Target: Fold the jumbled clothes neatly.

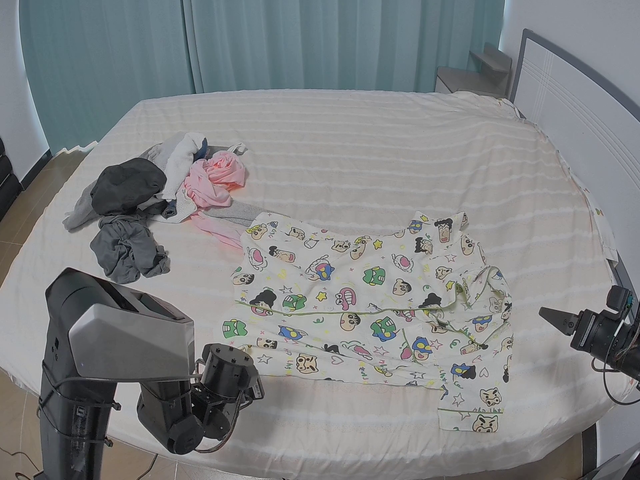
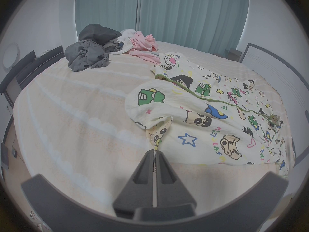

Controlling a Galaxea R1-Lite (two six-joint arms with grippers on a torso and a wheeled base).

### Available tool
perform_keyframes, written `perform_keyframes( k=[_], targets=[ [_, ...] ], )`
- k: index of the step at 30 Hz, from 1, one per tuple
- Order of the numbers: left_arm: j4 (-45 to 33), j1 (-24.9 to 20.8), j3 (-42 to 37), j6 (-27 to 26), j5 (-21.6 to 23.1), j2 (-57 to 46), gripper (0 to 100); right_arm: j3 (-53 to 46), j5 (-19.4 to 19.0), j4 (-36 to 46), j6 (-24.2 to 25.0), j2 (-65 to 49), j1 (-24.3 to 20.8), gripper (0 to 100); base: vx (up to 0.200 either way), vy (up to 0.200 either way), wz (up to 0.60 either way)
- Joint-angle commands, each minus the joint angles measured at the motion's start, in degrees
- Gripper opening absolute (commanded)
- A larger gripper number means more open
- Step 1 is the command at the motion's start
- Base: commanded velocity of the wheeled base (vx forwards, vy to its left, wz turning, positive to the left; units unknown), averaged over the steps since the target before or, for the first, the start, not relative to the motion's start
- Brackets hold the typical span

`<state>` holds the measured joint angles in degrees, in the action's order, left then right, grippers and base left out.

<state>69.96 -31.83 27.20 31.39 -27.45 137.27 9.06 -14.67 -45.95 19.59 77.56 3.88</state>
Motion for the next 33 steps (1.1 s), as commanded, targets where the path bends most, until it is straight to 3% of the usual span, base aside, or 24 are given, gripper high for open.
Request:
perform_keyframes(
  k=[1, 33],
  targets=[
    [0.09, -0.07, -1.36, 0.16, -0.06, -0.86, 0, -0.09, -0.01, -0.02, 0.01, -0.04, -0.01, 100, 0.000, 0.000, 0.00],
    [0.09, -1.22, -14.19, 0.78, 1.09, -7.28, 0, -0.18, -0.01, -0.02, 0.01, 0.14, -0.01, 100, 0.000, 0.000, 0.00]
  ],
)
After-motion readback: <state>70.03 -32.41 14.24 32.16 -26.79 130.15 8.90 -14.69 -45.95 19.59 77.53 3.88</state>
